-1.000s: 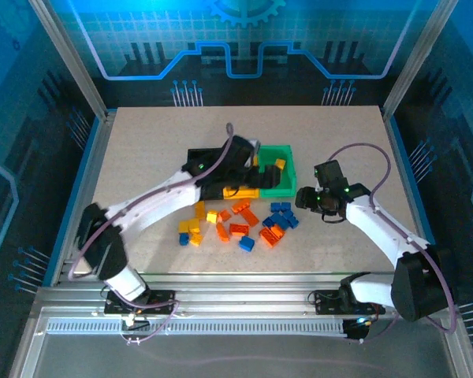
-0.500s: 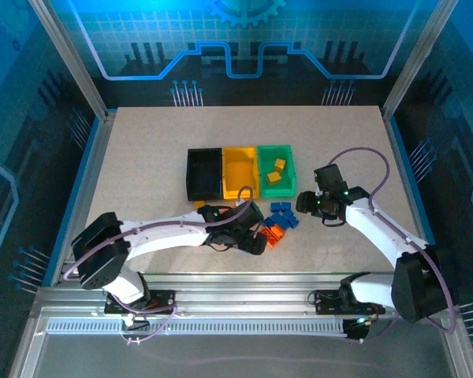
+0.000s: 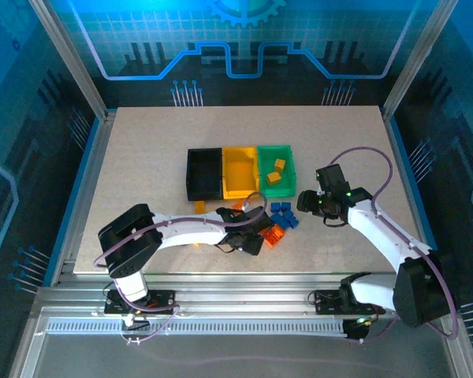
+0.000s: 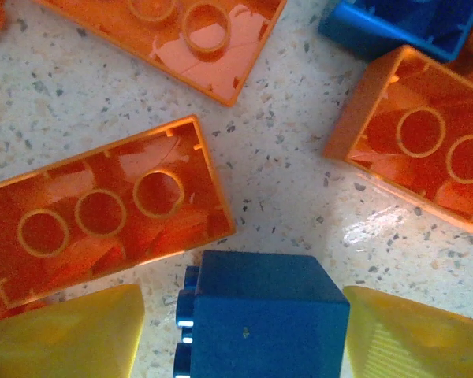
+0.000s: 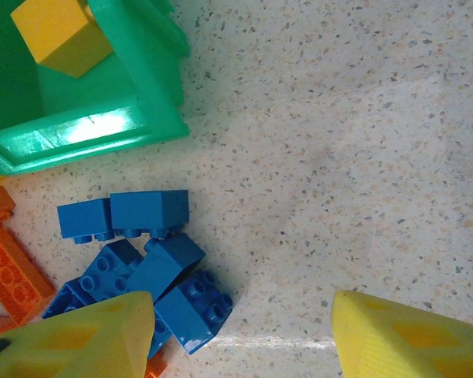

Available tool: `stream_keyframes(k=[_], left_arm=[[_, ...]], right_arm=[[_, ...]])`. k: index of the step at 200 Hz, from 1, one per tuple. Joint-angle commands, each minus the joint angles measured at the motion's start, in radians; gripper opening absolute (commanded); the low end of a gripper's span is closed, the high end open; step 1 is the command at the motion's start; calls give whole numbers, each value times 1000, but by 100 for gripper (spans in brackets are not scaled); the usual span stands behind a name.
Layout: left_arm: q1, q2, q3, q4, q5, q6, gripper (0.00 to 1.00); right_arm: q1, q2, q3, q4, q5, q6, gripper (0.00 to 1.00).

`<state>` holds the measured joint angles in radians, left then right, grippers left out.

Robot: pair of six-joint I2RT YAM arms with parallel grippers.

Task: Sort the legos into containers by color

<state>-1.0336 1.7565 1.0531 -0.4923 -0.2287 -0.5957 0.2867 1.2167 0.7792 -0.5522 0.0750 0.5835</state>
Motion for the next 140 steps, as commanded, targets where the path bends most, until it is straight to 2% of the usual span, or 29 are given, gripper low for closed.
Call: stream_keyframes(k=[1,31,68,98,115,140], left_arm=[[-8,8,8,11,-12,6,60],[-8,-16,3,-17,-18,-5,50],[5,-170,21,-33,-26,-23,47],[136,-228,98,-7,20,-1,47],[229,-182,176,1,40,25,46],[307,-72,305,20,49,56,46]], right_arm=[[-18,-17,2,-6,15,-8,63],[-20,-14,2,-5,13,-8,63],[-22,-11,4,-1,7,-6,63],[-22,-4,1,9,4,-2,63],[-22,4,-1,10,2,0,63],[-24,9,-2,11,2,3,63]])
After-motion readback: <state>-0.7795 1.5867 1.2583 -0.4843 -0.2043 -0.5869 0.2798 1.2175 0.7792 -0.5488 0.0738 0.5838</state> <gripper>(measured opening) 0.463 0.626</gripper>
